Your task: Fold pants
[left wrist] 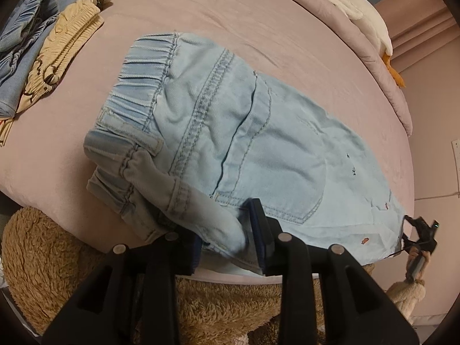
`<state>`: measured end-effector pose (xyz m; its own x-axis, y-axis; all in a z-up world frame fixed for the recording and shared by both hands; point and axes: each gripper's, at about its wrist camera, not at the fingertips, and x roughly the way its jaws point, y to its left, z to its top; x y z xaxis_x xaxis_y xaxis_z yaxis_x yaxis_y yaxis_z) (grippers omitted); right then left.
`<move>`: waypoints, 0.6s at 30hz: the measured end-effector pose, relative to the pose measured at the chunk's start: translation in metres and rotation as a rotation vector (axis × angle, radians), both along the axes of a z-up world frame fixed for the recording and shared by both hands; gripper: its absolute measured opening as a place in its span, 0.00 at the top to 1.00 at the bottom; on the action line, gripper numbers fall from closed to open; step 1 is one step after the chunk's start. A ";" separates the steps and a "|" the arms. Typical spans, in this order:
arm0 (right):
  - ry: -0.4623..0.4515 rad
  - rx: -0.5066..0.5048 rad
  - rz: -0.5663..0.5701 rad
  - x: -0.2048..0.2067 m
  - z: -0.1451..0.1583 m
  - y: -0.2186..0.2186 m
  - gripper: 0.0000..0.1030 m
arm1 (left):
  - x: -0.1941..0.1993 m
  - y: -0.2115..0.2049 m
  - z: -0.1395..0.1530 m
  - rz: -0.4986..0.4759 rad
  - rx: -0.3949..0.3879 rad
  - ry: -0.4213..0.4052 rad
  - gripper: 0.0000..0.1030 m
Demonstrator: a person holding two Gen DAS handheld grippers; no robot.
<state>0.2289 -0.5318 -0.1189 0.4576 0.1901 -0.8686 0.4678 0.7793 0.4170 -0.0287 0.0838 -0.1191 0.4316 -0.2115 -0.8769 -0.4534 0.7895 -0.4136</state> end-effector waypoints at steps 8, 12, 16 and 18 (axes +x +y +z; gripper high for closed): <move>-0.095 -0.078 -0.008 0.016 0.027 0.024 0.97 | -0.010 0.006 0.004 0.022 -0.023 -0.033 0.77; -0.192 -0.110 -0.005 0.022 0.056 0.032 0.97 | -0.016 0.006 0.000 0.024 -0.042 -0.034 0.76; -0.097 -0.158 -0.014 0.039 0.031 0.036 0.97 | -0.017 0.003 -0.006 0.017 -0.014 -0.031 0.74; -0.012 -0.173 -0.014 0.046 0.007 0.036 0.97 | -0.016 0.002 -0.004 0.005 -0.007 -0.027 0.74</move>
<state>0.2753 -0.4960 -0.1122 0.4695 0.0316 -0.8824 0.4747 0.8336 0.2825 -0.0444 0.0858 -0.1229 0.4564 -0.2153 -0.8633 -0.4455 0.7846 -0.4312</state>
